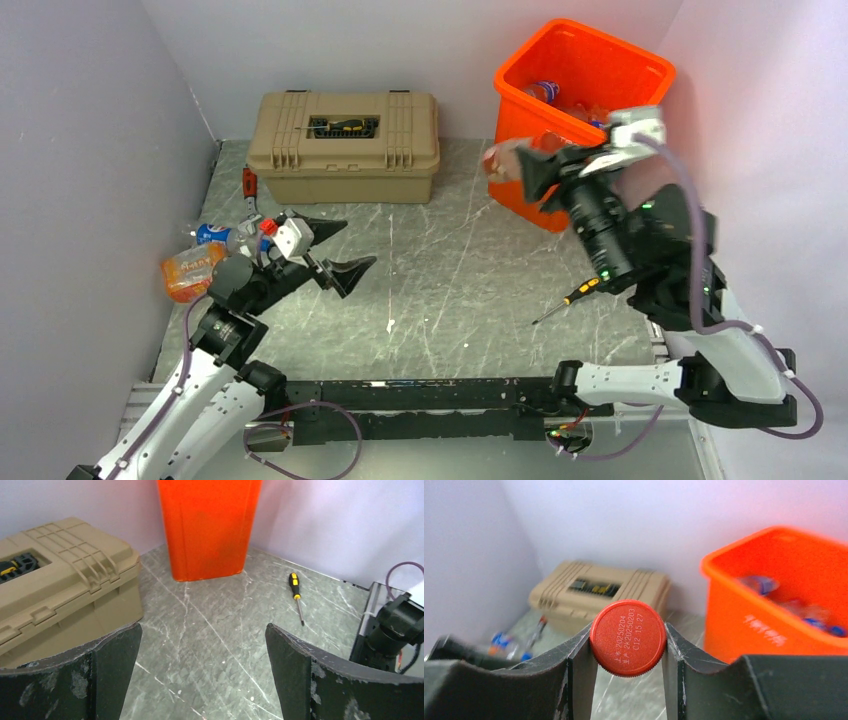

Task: Put the plastic bottles in the bin
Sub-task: Place the plastic bottle in the trash bin.

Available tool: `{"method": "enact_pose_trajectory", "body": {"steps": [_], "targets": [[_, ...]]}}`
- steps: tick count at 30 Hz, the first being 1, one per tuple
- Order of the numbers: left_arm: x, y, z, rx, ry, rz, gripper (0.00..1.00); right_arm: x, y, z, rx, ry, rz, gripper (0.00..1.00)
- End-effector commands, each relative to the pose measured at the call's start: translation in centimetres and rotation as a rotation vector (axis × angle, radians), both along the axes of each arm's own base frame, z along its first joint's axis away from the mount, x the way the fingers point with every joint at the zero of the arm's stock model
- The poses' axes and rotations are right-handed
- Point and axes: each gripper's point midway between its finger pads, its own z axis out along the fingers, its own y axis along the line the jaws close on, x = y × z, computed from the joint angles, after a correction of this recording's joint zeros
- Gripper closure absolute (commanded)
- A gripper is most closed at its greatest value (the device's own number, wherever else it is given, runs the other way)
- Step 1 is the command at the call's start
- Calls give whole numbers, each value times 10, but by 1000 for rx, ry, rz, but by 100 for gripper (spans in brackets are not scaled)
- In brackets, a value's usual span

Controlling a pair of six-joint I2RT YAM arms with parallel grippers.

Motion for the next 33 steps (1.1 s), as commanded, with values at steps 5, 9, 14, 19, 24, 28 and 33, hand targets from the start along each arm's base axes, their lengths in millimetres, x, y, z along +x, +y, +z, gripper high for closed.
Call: {"method": "enact_pose_trajectory", "body": {"steps": [5, 9, 14, 19, 24, 28, 33], "targets": [[25, 17, 8, 15, 33, 161, 1, 54, -86, 104, 56, -258, -544, 100], [36, 30, 5, 11, 58, 259, 1, 103, -111, 119, 112, -295, -664, 100], [52, 55, 5, -15, 97, 430, 1, 173, -160, 104, 193, -303, -842, 100], [67, 94, -9, -17, 187, 676, 0, 254, -203, 56, 201, -203, -922, 100], [74, 136, -21, 26, 237, 926, 1, 302, -238, 6, 188, -107, -940, 100], [74, 157, -23, 22, 244, 1051, 1, 325, -257, -26, 216, -23, -927, 86], [78, 163, -26, 27, 269, 1094, 1, 344, -280, -54, 232, 60, -891, 15]]}}
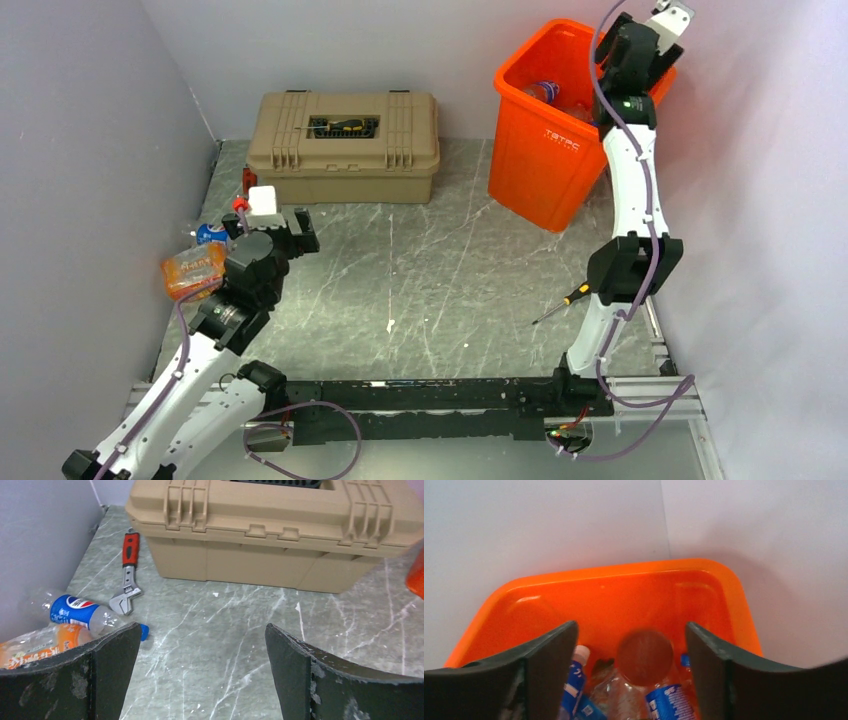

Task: Put the plastic bottles in the bin
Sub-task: Place the plastic bottle in the trash bin.

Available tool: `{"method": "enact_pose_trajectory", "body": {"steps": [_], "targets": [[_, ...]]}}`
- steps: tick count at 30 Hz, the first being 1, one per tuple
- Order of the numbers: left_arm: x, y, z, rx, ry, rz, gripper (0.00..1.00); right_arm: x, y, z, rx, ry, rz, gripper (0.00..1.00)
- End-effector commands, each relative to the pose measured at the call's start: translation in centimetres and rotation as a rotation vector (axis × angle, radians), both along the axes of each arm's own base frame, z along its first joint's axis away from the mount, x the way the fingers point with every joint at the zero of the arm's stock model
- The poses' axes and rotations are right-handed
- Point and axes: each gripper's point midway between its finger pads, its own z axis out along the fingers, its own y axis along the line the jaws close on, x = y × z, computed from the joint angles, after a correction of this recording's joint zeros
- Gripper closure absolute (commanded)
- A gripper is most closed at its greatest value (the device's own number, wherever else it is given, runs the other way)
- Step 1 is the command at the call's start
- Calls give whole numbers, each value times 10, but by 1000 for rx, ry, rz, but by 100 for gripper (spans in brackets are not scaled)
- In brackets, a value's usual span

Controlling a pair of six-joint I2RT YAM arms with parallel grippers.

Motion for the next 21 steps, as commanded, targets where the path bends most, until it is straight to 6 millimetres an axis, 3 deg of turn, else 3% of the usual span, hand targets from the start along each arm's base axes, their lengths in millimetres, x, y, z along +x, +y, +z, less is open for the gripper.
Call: {"method": "enact_pose_trajectory", "body": {"steps": [1, 5, 9, 13, 15, 18, 21], "targets": [[2, 18, 16, -26, -23, 112, 0, 0, -1, 23, 70, -75, 87, 3], [5, 19, 13, -35, -12, 116, 1, -3, 11, 44, 85, -129, 160, 0], [6, 18, 10, -38, -4, 114, 1, -17, 33, 85, 145, -245, 253, 0], [6, 26, 7, -28, 6, 162, 1, -40, 68, 129, 179, -349, 365, 0], [6, 34, 5, -15, 18, 214, 0, -56, 93, 148, 202, -386, 432, 0], [7, 50, -3, 31, 72, 332, 1, -79, 149, 156, 199, -380, 546, 0], [11, 56, -18, 126, 172, 379, 1, -133, 215, 165, 130, -449, 692, 0]]}}
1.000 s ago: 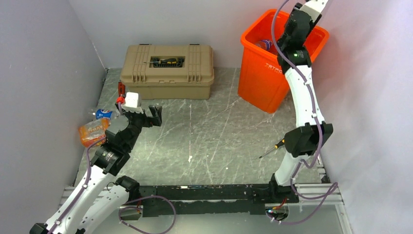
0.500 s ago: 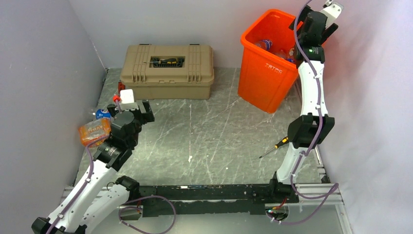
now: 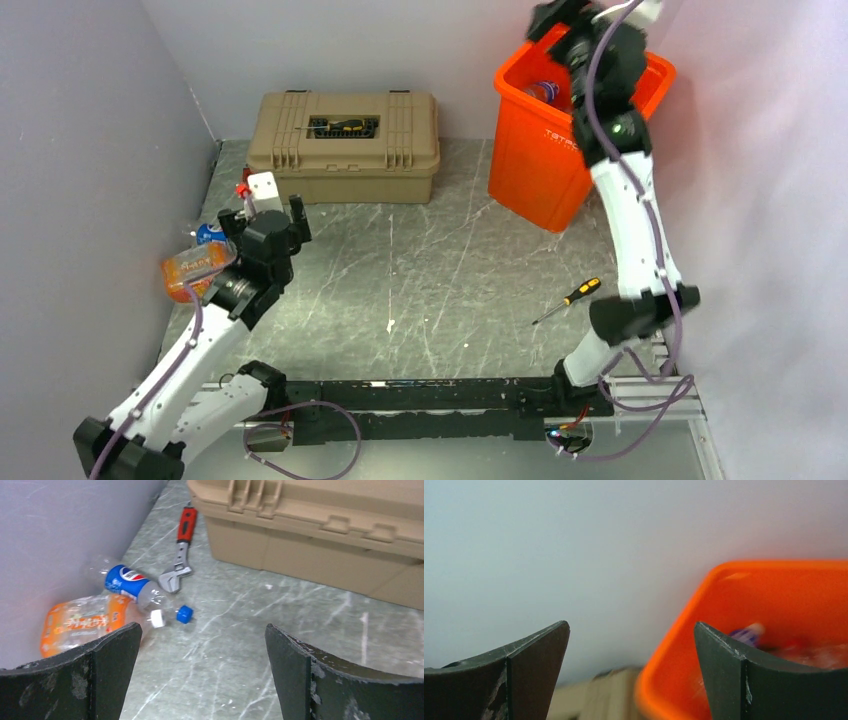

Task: Put the plastic bottles in the bin
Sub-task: Place the plastic bottle in the trash bin, then pick up the plastic bottle from the corner of the board.

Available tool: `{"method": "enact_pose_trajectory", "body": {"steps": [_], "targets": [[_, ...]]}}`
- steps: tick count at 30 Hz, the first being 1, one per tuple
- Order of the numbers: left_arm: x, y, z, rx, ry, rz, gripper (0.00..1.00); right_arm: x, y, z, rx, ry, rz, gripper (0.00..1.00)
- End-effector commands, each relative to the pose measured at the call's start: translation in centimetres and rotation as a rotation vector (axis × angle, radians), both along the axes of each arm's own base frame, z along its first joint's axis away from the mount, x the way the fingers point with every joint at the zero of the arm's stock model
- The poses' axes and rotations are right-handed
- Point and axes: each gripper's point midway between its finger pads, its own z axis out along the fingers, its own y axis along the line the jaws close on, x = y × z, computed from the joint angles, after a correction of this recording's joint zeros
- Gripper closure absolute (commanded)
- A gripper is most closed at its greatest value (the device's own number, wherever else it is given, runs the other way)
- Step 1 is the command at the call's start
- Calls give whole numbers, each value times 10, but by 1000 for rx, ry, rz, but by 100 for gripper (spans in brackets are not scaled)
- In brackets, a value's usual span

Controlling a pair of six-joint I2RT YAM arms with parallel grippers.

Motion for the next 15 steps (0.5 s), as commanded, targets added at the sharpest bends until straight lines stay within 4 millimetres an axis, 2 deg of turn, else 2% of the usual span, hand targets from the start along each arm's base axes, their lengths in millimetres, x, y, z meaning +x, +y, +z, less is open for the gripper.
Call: {"method": "enact_pose_trajectory", "body": {"steps": [1, 3, 4, 7, 8, 9, 10, 11, 15], "targets": [[1, 21, -4, 107, 109, 136, 1, -99, 91, 49, -37, -226, 231, 0], [5, 23, -15, 165, 190, 138, 0, -121, 111, 23, -2, -215, 321, 0], [6, 23, -20, 187, 226, 131, 0, -125, 121, -9, 12, -163, 363, 0], [9, 20, -31, 248, 298, 73, 0, -153, 138, -65, 36, -101, 455, 0], [10, 19, -34, 256, 311, 48, 0, -164, 140, -75, 46, -96, 478, 0], [10, 20, -39, 253, 332, 26, 1, -169, 145, -96, 46, -61, 502, 0], [9, 23, -44, 244, 357, 15, 1, -181, 148, -104, 52, -59, 535, 0], [8, 31, -51, 222, 385, 15, 1, -189, 152, -119, 55, -40, 560, 0], [12, 42, -77, 176, 512, -18, 5, -220, 166, -176, 70, 15, 648, 0]]}}
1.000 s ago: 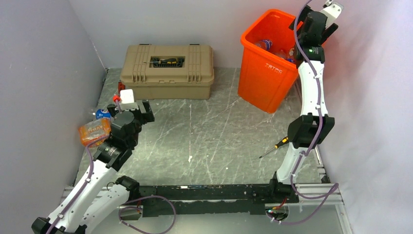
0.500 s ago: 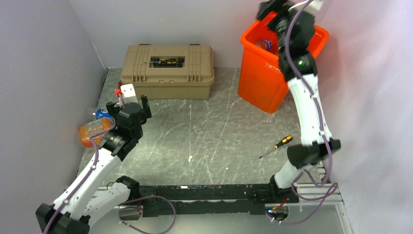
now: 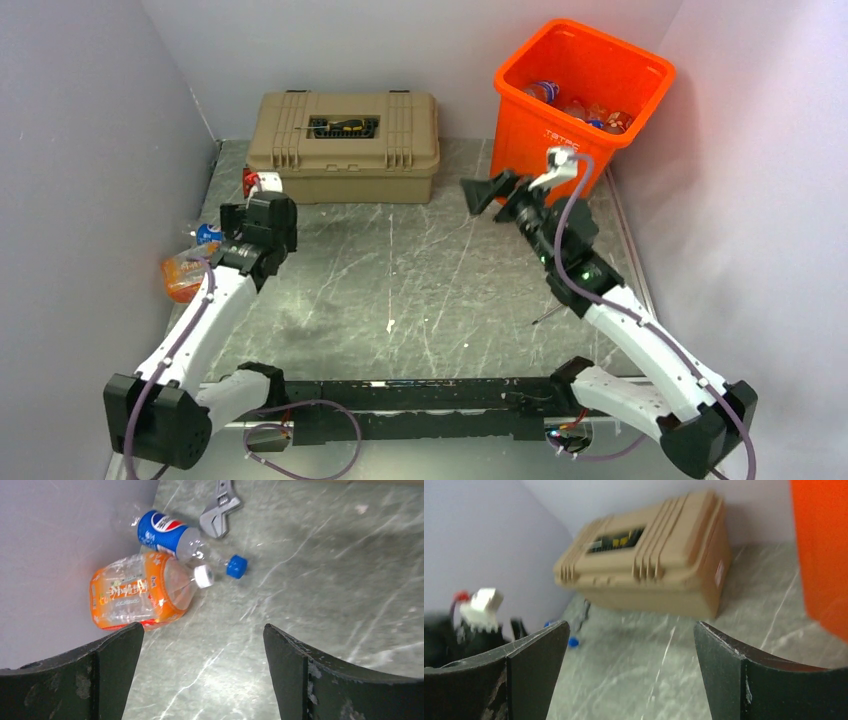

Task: Put the plastic bottles in the bin
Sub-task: Pick up the plastic bottle from the corner of the board.

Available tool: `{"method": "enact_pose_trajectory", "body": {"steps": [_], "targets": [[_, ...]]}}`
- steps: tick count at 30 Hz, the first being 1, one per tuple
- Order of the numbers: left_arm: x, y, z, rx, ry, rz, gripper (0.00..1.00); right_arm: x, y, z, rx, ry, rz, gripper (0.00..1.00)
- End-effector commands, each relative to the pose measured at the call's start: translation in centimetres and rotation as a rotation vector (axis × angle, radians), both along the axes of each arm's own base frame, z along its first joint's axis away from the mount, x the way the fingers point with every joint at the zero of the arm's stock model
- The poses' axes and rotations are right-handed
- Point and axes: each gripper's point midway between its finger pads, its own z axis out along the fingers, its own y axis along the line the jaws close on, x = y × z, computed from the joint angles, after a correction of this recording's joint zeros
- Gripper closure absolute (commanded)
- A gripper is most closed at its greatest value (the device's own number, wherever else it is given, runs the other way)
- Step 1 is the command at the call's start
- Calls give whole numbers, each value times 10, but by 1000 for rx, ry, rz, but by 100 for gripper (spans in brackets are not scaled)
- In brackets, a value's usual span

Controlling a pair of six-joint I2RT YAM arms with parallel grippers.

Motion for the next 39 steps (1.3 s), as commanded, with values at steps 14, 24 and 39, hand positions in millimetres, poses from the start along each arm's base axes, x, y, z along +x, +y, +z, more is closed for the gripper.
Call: {"method": "enact_pose_trajectory", "body": {"steps": [14, 24, 39], "targets": [[90, 22, -7, 400, 242, -352, 7, -133, 55, -140, 141, 104, 403, 2], [95, 22, -74, 187, 378, -521, 15, -156, 59, -162, 79, 111, 454, 2], [48, 50, -80, 196, 392, -393, 15, -154, 75, -170, 63, 124, 494, 1]]}}
